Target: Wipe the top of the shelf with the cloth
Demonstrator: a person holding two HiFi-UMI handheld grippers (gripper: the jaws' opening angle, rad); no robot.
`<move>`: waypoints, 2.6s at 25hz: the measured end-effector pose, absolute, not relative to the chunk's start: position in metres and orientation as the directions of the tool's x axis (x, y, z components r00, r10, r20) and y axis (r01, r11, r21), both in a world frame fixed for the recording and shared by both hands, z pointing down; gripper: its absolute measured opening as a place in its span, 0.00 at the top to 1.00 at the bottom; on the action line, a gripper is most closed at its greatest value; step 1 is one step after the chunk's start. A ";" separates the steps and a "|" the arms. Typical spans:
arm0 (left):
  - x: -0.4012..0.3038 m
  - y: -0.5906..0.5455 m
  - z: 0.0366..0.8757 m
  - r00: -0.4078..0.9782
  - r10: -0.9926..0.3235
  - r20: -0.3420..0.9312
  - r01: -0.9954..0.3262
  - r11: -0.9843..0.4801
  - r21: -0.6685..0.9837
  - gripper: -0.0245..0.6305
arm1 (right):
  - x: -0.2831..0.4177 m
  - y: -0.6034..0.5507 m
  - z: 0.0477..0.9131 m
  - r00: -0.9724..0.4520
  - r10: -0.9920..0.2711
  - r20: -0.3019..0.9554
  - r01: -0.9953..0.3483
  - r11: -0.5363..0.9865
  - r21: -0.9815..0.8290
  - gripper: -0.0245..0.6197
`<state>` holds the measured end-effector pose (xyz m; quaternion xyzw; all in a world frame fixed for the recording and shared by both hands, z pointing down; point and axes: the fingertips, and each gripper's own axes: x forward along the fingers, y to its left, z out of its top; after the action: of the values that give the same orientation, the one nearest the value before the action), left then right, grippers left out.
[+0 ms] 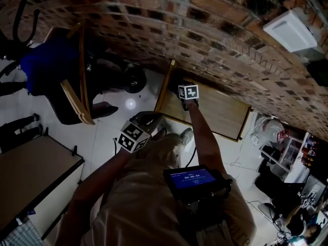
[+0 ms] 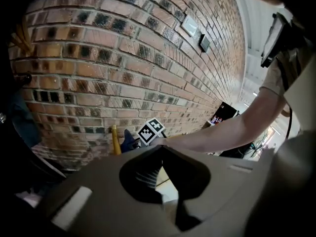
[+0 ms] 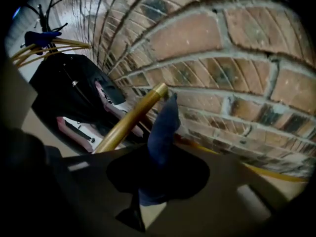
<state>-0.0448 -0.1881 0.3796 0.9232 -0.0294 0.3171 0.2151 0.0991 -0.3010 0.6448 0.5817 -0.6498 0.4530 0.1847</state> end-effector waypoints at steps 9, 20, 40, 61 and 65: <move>-0.089 -0.196 0.384 0.767 0.036 0.641 -0.261 -0.895 0.362 0.96 | 0.099 -0.315 0.718 -0.251 -0.472 0.845 -0.914 -0.173 -0.368 0.83; -0.070 -0.165 0.389 0.743 0.021 0.669 -0.292 -0.889 0.353 0.96 | 0.120 -0.300 0.729 -0.235 -0.431 0.871 -0.930 -0.161 -0.330 0.83; 0.052 -0.087 0.379 0.749 0.042 0.661 -0.282 -0.883 0.376 0.96 | 0.267 -0.130 0.744 -0.166 -0.348 0.922 -0.925 -0.270 -0.269 0.83; 0.147 -0.026 0.365 0.729 0.135 0.671 -0.172 -0.913 0.371 0.96 | 0.392 0.006 0.754 -0.090 -0.254 0.963 -0.888 -0.418 -0.193 0.83; 0.158 -0.022 0.361 0.729 0.149 0.668 -0.156 -0.915 0.373 0.96 | 0.425 0.039 0.750 -0.017 -0.223 0.975 -0.867 -0.483 -0.125 0.83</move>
<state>0.1576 -0.0223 0.3615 0.9064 -0.0020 0.3683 0.2067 0.4250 0.0387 0.7495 0.6423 -0.4239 0.5734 0.2808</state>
